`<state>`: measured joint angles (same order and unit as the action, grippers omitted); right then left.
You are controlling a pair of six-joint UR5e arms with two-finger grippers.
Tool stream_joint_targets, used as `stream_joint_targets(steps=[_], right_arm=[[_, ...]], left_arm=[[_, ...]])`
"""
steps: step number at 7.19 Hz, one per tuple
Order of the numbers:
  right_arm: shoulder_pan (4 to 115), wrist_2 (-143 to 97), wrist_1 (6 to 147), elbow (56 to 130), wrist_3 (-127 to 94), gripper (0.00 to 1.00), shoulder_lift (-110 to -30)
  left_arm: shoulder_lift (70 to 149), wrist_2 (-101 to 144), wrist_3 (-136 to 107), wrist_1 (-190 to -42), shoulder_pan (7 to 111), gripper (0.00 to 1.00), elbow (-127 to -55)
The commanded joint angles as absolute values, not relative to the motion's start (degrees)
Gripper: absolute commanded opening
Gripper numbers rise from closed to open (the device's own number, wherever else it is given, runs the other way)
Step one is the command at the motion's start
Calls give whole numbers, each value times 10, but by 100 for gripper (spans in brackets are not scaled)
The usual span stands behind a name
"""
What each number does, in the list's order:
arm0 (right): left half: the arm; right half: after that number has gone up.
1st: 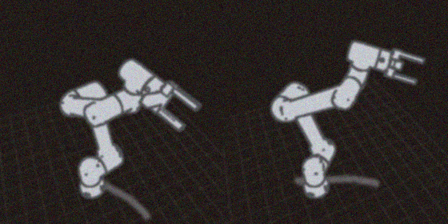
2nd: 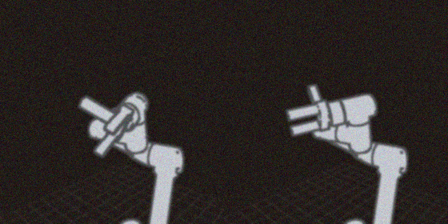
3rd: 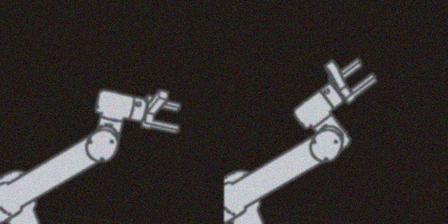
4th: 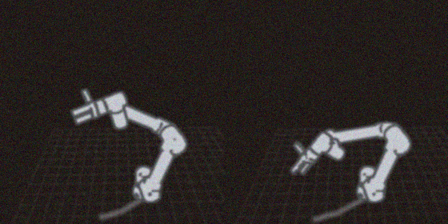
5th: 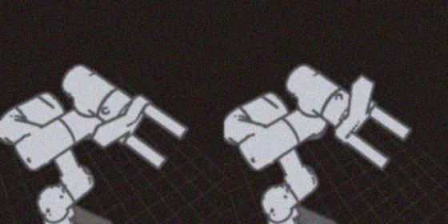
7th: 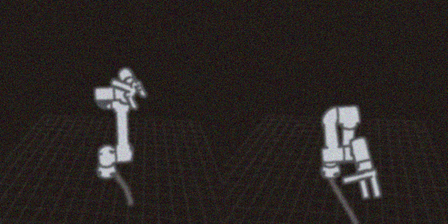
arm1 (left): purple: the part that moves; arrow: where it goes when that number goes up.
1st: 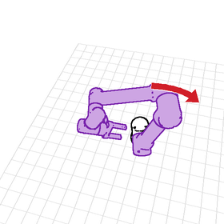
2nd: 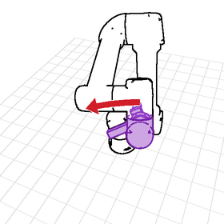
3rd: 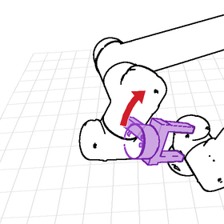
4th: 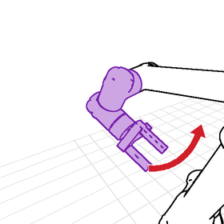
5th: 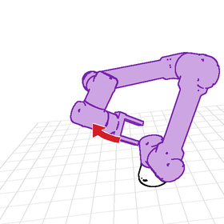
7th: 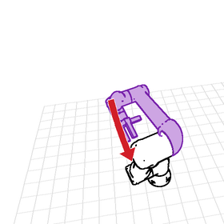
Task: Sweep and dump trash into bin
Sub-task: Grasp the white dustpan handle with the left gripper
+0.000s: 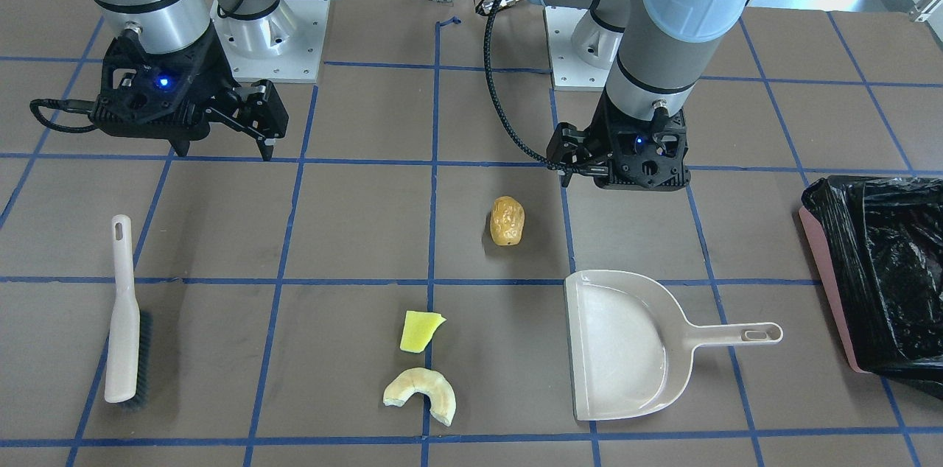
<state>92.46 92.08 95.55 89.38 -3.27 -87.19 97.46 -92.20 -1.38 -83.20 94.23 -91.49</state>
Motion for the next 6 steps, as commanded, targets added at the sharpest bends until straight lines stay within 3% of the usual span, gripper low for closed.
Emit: stream_joint_targets(steps=[1,3,6], right_arm=[[925,923,956,894,-33,100,-872],[925,920,956,894,-33,100,-872],[924,916,959,894,-33,100,-873]], left_arm=[[976,-925,-31,-840,932,100,-917],[974,-894,-33,-832,933,100,-955],[947,-894,-23,-832,933,100,-954]])
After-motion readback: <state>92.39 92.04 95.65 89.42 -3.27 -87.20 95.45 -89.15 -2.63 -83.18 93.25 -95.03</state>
